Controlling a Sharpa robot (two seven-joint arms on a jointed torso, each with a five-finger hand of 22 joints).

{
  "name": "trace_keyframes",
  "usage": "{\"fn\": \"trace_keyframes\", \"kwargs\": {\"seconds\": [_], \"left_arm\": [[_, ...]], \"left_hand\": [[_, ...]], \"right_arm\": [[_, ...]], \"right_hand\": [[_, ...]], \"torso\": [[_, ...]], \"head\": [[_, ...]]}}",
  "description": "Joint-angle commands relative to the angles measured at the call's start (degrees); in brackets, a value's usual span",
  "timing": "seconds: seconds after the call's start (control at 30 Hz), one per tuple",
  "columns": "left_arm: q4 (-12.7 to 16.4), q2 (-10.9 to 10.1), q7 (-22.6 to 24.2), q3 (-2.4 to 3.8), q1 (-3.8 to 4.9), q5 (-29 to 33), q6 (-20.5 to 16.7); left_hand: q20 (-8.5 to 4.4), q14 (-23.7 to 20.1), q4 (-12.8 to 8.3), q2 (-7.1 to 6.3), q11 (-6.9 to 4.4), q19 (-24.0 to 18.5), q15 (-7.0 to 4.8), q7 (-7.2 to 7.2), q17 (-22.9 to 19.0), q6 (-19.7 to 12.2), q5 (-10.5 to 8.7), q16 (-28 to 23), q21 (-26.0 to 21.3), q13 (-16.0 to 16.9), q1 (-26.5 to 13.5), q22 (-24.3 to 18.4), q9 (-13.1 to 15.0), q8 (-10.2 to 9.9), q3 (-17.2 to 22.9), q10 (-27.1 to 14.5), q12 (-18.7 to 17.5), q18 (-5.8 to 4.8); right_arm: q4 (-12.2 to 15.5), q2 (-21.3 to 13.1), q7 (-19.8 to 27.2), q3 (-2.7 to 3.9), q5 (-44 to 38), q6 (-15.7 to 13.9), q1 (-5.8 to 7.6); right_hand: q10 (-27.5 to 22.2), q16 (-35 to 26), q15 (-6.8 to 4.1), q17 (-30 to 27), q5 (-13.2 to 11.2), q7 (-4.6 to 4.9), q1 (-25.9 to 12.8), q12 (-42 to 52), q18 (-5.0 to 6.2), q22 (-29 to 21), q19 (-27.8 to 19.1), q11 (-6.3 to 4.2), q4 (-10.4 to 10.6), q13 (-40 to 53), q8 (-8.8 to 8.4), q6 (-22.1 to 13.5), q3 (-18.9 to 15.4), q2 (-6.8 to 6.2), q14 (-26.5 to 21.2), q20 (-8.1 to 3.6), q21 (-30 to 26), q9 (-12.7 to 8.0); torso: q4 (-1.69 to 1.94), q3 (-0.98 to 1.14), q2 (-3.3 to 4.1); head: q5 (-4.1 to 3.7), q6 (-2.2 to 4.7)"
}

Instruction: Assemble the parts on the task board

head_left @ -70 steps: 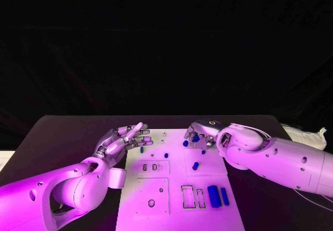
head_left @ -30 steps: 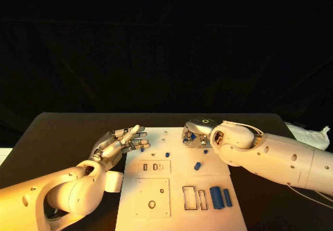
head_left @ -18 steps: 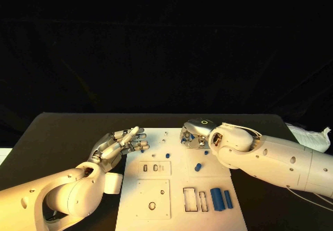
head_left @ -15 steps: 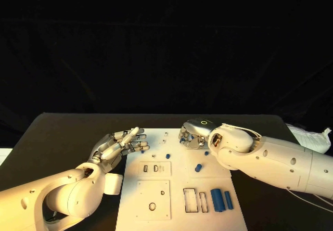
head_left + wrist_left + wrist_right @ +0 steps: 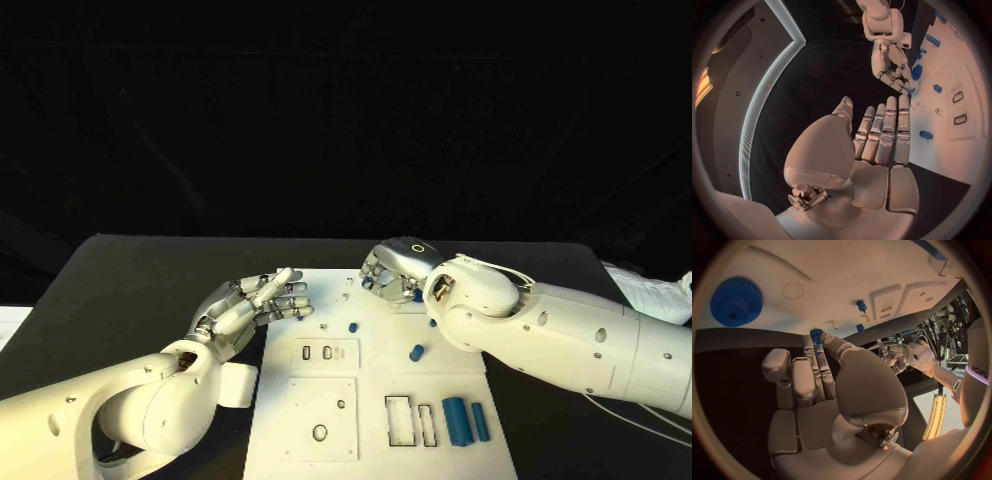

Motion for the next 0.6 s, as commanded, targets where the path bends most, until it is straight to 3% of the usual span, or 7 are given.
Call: {"fn": "trace_keyframes", "kwargs": {"seconds": [0.03,0.6], "left_arm": [[0.2,0.1,0.2,0.05,0.07,0.1,1.0],[0.5,-0.1,0.1,0.06,0.08,0.1,1.0]], "left_hand": [[0.0,0.3,-0.3,0.53,0.26,0.2,0.16,0.3,0.1,0.1,0.14,-0.2,-0.4,-0.1,0.2,-0.1,-0.1,-0.3,0.0,0.1,-0.2,0.65],[0.0,0.3,-0.3,0.53,0.26,0.2,0.16,0.3,0.1,0.1,0.14,-0.2,-0.4,-0.1,0.2,-0.1,-0.1,-0.3,0.0,0.1,-0.2,0.65]], "right_arm": [[-1.0,1.1,-0.7,0.05,-1.4,-1.7,0.24],[-6.7,5.7,0.0,0.03,-1.7,-1.2,0.43]], "right_hand": [[-0.3,0.4,0.03,0.1,0.2,0.55,1.0,0.1,-0.94,0.1,0.1,0.04,-1.3,0.1,-0.3,0.0,1.8,0.15,1.7,0.33,0.4,0.0],[-0.5,0.5,0.08,0.3,0.2,0.62,0.9,0.1,-0.94,0.2,0.1,0.12,-1.3,0.1,-0.39,-0.1,1.9,-0.05,1.7,0.39,0.5,-0.1]], "torso": [[0.0,-0.01,0.12],[0.16,-0.01,0.29]], "head": [[0.1,0.04],[0.35,0.04]]}}
